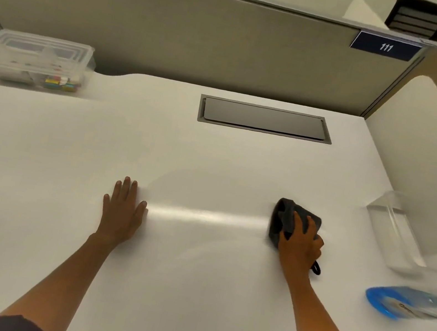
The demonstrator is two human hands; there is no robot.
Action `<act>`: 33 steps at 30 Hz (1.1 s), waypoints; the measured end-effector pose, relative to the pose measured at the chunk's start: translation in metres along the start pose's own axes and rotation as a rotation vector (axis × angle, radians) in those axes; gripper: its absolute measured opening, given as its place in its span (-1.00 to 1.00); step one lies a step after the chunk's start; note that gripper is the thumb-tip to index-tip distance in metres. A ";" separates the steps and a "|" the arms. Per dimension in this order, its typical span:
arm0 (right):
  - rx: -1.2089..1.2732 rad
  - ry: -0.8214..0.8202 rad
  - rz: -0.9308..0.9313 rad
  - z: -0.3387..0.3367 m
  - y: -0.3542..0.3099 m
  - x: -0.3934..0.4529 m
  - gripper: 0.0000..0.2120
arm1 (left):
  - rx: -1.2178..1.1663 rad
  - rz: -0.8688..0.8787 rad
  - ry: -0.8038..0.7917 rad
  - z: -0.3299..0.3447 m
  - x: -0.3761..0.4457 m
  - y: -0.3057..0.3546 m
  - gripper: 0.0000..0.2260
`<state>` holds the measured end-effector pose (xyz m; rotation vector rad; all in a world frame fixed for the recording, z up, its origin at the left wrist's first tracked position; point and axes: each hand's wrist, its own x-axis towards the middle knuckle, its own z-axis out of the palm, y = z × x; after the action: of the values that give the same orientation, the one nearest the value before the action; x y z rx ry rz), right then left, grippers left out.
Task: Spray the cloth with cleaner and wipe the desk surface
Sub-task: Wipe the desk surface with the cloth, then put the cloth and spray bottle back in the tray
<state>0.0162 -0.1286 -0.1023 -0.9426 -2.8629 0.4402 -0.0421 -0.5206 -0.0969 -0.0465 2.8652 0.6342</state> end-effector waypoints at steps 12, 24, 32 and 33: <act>1.838 -0.270 0.540 -0.093 0.028 0.053 -0.71 | -0.399 0.143 -0.026 0.031 0.014 0.112 -0.45; 2.296 -0.314 0.254 -0.193 0.061 0.079 -0.69 | -0.525 0.293 -0.194 0.074 -0.001 0.253 -0.45; 2.313 -0.228 0.084 -0.291 0.095 0.111 -0.64 | -0.478 0.427 -0.332 0.107 -0.009 0.340 -0.42; 2.297 -0.215 0.067 -0.302 0.100 0.115 -0.64 | -0.483 0.435 -0.344 0.111 -0.010 0.351 -0.42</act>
<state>0.0344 0.0897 0.1553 -0.2608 -0.6774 2.6054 -0.0375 -0.1559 -0.0480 0.5662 2.3392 1.2628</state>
